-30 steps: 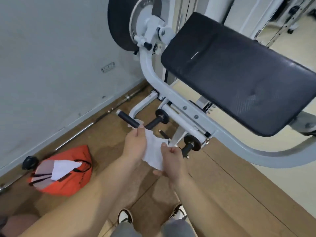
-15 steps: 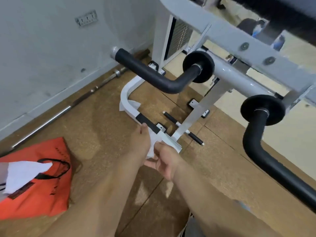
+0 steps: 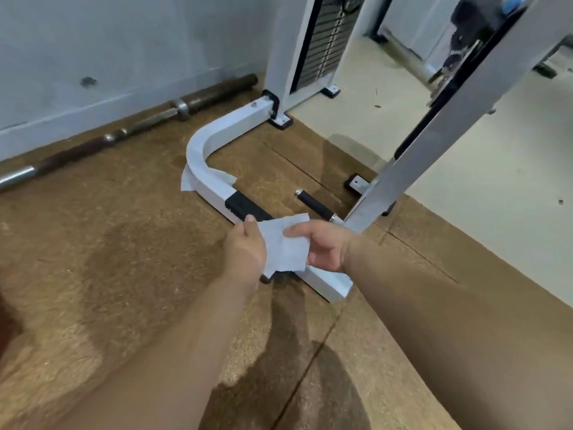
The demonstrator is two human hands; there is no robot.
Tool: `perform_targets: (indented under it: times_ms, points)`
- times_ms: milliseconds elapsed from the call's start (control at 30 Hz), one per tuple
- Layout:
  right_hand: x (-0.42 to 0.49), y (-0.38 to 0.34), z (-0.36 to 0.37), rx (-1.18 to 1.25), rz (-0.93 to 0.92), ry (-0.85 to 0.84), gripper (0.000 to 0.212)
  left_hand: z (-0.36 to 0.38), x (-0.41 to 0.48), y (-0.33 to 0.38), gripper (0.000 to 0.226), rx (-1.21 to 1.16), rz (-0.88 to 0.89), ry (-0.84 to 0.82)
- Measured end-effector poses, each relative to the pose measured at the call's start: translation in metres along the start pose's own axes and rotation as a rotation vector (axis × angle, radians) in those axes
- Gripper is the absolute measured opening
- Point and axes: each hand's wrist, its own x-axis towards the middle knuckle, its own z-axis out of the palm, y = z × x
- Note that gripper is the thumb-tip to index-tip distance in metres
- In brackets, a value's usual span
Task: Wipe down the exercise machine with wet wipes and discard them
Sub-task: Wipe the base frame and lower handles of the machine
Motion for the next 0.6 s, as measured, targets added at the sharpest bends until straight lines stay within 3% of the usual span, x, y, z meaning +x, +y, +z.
perform_targets:
  times_ms: [167,300,467,600]
  points:
    - [0.018,0.009,-0.03,-0.024,-0.005,-0.088,0.022,0.024,0.021,-0.039,0.048,0.08,0.029,0.104]
    - [0.032,0.028,-0.061,0.116,-0.04,-0.186,0.029,0.038,0.027,-0.039,0.054,0.112,0.158,0.119]
    - [0.045,0.059,-0.119,0.344,-0.152,-0.263,0.055,0.066,0.03,-0.042,0.049,0.183,0.125,0.073]
    - [0.044,0.074,-0.175,0.446,-0.187,-0.249,0.038,0.101,0.026,-0.063,0.055,0.201,0.097,0.074]
